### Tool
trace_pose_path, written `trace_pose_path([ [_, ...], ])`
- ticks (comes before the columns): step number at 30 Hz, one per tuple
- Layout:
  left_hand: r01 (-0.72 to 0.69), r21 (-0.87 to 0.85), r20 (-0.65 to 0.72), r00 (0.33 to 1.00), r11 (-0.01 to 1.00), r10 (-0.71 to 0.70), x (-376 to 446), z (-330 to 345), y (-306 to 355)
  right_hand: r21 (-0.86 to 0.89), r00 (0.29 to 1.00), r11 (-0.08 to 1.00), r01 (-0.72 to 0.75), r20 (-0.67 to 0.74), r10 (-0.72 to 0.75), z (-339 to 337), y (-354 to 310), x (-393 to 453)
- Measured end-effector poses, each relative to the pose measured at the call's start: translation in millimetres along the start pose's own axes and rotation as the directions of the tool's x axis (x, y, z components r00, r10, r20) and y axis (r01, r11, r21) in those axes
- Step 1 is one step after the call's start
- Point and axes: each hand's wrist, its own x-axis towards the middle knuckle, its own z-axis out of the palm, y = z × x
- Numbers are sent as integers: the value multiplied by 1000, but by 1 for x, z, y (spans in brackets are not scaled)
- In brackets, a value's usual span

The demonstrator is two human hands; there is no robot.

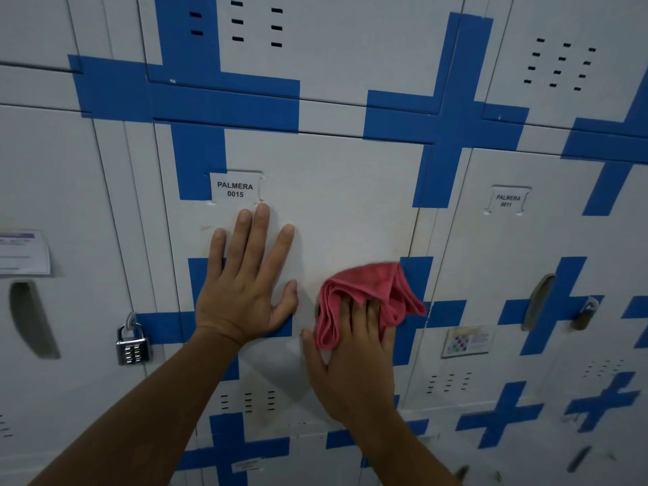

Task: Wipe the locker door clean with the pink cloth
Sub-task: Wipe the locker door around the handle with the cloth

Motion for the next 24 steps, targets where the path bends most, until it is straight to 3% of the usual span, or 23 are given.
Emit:
trace_pose_path([
  [3,-3,12,-15,1000,1000,3,-1,1,0,35,993,998,-61,107,57,23,12,-32],
  [6,-7,12,-17,1000,1000,7,0,1,1,25,992,998,-63,112,60,30,18,-41],
  [11,0,8,-10,1000,1000,0,0,1,0,-27,1000,999,27,2,-27,6,9,-7],
  [18,-3,1,5,1000,1000,3,1,0,1,-61,977,996,-62,-207,48,-42,5,72],
  [24,-10,17,-11,1000,1000,10,0,1,0,-75,992,991,-109,-73,104,-11,11,19],
])
